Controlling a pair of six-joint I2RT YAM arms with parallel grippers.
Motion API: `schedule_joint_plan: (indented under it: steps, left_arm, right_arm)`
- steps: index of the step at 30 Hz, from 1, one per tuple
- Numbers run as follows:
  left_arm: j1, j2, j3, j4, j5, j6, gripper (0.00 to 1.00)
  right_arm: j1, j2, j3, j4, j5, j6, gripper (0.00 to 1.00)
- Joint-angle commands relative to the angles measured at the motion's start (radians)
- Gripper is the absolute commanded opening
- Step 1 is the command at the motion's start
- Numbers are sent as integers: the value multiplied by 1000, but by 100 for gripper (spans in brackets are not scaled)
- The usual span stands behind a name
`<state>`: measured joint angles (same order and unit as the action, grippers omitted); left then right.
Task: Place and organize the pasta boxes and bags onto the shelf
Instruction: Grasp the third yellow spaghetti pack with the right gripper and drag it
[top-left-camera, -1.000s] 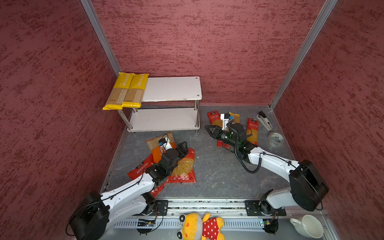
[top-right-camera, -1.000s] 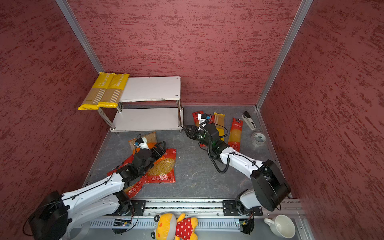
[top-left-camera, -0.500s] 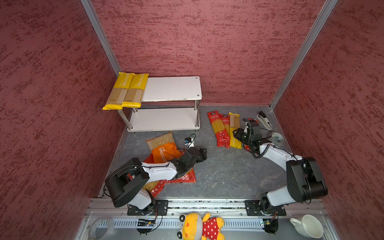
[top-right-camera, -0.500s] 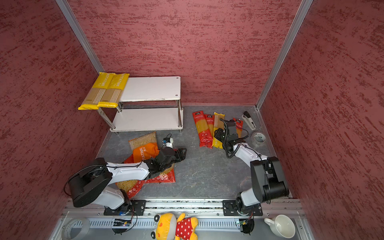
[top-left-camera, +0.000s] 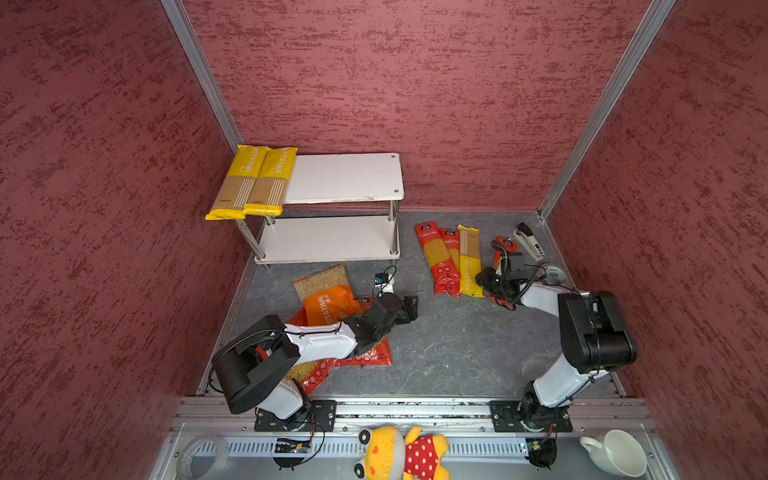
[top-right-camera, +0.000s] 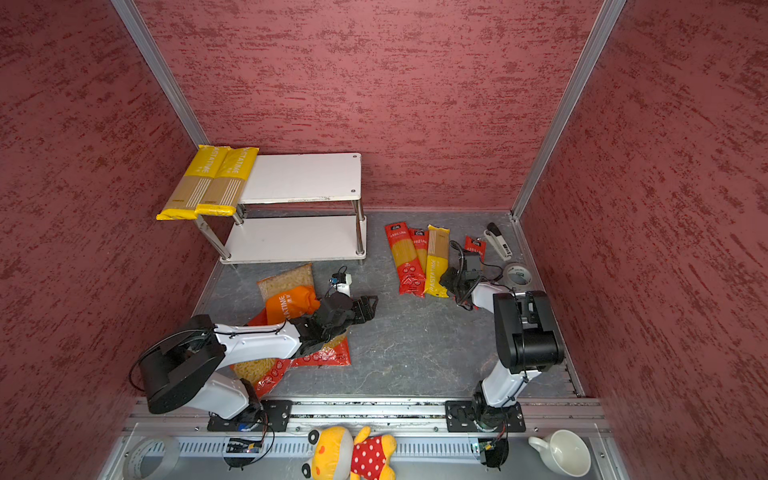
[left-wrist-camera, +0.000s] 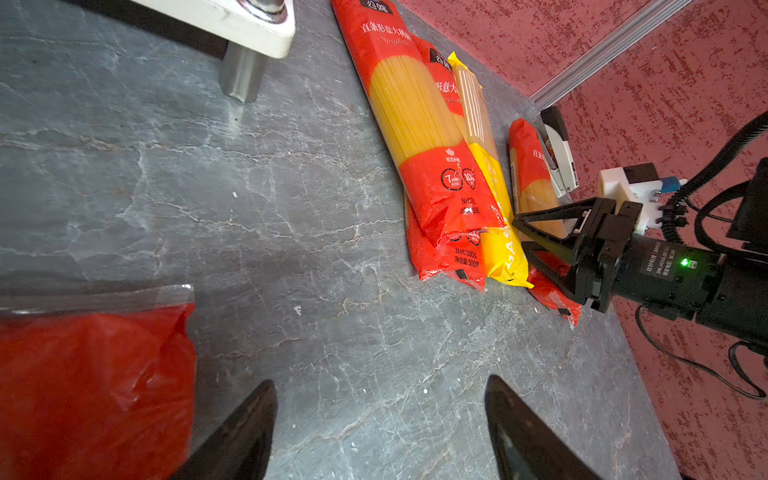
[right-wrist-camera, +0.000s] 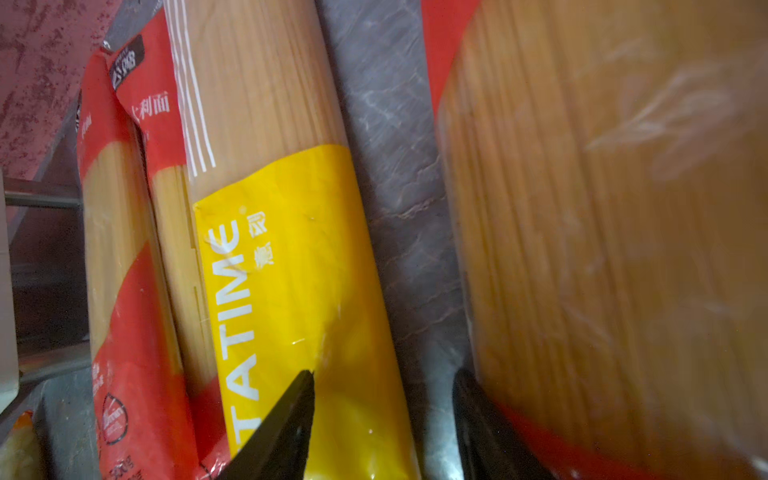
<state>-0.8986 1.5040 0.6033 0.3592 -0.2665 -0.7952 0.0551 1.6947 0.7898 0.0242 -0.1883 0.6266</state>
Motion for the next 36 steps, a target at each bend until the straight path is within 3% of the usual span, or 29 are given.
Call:
schedule_joint_plan:
  steps: [1,11,22,26,30,36]
  left_arm:
    - [-1,7,5,2,4,16,78]
    - [-1,4,3,2,8,10,78]
    - [-1,-1,3,-5,3,7,78]
    - [1,-5,0,-6,-7,4,78]
    - [0,-5,2,-4,-8,-1,78]
    - [3,-8,-3,-4,-16,-10,78]
  right_arm:
    - [-4,34,-9,27,-102,-8,50]
    - [-4,-14,-52,119,-197,46,18]
    - [-4,-170,-40,142,-241,116,4]
    - [-2,-235,-74,267,-295,245,0]
    - [35,-292,-139,465,-309,467,0]
    - [259,-354,-180,510,-90,617,0]
